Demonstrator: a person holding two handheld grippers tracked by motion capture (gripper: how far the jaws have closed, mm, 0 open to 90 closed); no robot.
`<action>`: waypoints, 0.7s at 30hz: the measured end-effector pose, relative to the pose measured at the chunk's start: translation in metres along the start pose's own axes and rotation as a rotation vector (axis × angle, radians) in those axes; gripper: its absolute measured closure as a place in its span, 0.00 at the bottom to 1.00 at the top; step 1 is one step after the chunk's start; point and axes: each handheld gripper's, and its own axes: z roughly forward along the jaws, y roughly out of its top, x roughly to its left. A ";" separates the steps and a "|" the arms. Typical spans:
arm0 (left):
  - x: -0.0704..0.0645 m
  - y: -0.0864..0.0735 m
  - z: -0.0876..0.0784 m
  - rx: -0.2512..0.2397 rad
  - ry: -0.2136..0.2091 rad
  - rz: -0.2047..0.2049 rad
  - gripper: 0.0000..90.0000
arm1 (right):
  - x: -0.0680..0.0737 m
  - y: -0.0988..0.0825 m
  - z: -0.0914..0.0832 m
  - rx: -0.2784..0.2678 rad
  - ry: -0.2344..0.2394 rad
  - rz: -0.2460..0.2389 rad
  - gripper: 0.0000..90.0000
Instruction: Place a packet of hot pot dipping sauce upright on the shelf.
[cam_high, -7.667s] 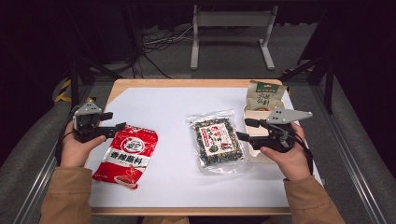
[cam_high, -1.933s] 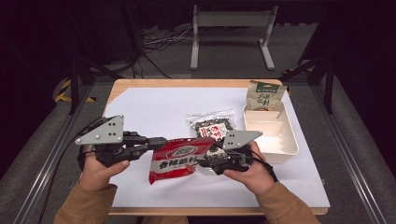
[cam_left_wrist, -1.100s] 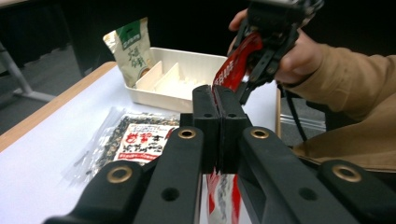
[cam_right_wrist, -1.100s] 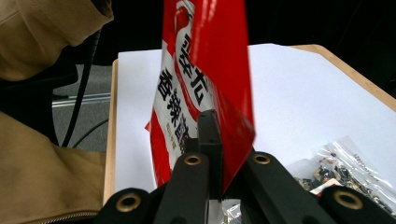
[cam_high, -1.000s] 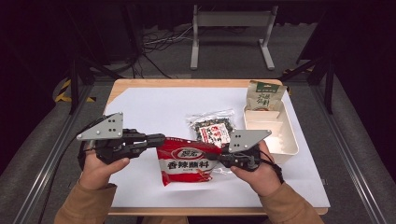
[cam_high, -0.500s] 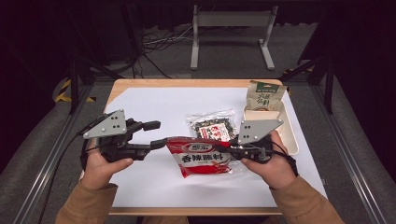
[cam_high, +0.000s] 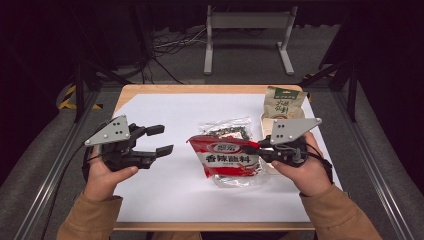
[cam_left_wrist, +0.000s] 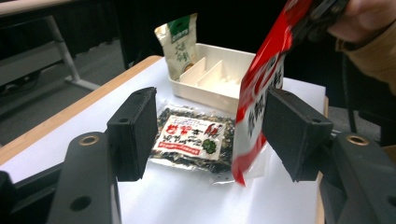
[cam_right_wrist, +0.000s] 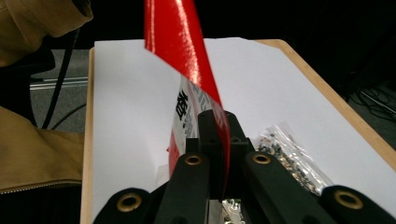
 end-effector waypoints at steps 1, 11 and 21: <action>0.002 -0.001 0.000 0.002 0.005 0.004 0.40 | -0.002 0.000 -0.002 0.000 -0.006 -0.002 1.00; 0.019 -0.021 0.012 0.086 0.061 -0.043 0.39 | -0.030 0.001 -0.027 -0.006 -0.065 0.020 1.00; 0.040 -0.044 0.018 0.149 0.107 -0.090 0.38 | -0.054 -0.001 -0.044 -0.001 -0.127 0.017 1.00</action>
